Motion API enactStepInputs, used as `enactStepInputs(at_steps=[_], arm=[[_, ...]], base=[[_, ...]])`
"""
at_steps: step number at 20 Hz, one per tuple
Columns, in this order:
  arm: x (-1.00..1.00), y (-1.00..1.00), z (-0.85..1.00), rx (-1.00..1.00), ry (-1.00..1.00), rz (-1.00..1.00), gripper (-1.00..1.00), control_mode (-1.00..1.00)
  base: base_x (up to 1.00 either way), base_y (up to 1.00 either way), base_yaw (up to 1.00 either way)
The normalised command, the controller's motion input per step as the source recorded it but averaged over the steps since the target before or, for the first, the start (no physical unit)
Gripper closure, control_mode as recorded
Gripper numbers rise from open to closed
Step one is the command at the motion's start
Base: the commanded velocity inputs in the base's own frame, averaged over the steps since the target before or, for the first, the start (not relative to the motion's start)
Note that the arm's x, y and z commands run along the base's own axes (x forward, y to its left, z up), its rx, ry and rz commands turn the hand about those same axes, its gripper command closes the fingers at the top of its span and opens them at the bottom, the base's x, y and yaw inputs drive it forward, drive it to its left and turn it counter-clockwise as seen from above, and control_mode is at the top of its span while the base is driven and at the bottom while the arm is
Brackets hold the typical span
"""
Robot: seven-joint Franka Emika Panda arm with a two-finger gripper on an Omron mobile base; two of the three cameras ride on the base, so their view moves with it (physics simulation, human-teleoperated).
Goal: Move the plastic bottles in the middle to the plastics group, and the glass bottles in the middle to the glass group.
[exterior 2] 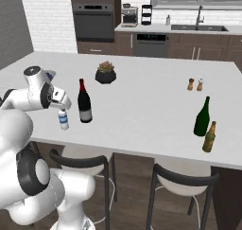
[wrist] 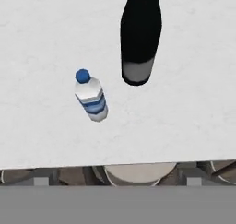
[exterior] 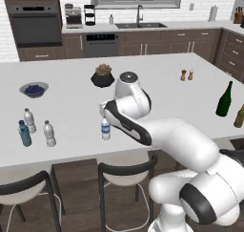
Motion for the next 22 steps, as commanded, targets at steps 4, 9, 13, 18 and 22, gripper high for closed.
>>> enactStepInputs(at_steps=[4,9,13,18,22], arm=[[0.25,-0.13,-0.08,0.05,0.01,0.00,-1.00,-1.00],[0.44,0.13,-0.25,0.07,-0.07,0.02,-1.00,-1.00],[0.35,0.33,-0.30,0.01,-0.01,0.00,-1.00,-1.00],[0.38,0.31,-0.32,0.00,0.02,0.00,-1.00,-1.00],[0.39,0.06,-0.19,0.00,0.07,0.00,-1.00,-1.00]], base=[[0.00,0.00,0.00],[0.00,0.00,0.00],[0.00,0.00,0.00],[0.00,0.00,0.00],[0.00,0.00,0.00]])
